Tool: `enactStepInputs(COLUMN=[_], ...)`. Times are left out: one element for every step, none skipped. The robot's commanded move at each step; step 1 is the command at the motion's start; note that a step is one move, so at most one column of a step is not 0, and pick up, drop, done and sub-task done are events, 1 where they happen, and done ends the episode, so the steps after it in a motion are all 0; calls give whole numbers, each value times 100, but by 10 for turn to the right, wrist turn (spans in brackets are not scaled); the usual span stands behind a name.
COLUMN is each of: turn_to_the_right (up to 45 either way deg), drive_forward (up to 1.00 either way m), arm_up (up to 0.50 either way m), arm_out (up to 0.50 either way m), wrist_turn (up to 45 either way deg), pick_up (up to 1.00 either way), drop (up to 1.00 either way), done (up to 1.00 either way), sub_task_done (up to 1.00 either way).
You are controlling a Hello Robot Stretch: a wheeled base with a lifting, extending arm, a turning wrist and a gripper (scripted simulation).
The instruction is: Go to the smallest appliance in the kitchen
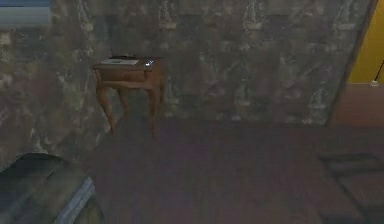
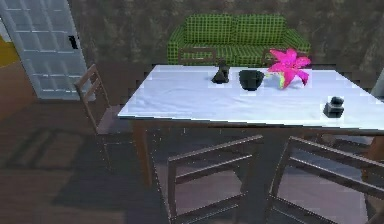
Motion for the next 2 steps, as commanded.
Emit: enactStepInputs(turn_to_the_right=[0,450], drive_forward=[35,0], arm_up=[0,0], arm_out=[0,0], wrist_turn=[0,0], pick_up=[0,0], drop=[0,0], done=[0,0], sub_task_done=[0,0])
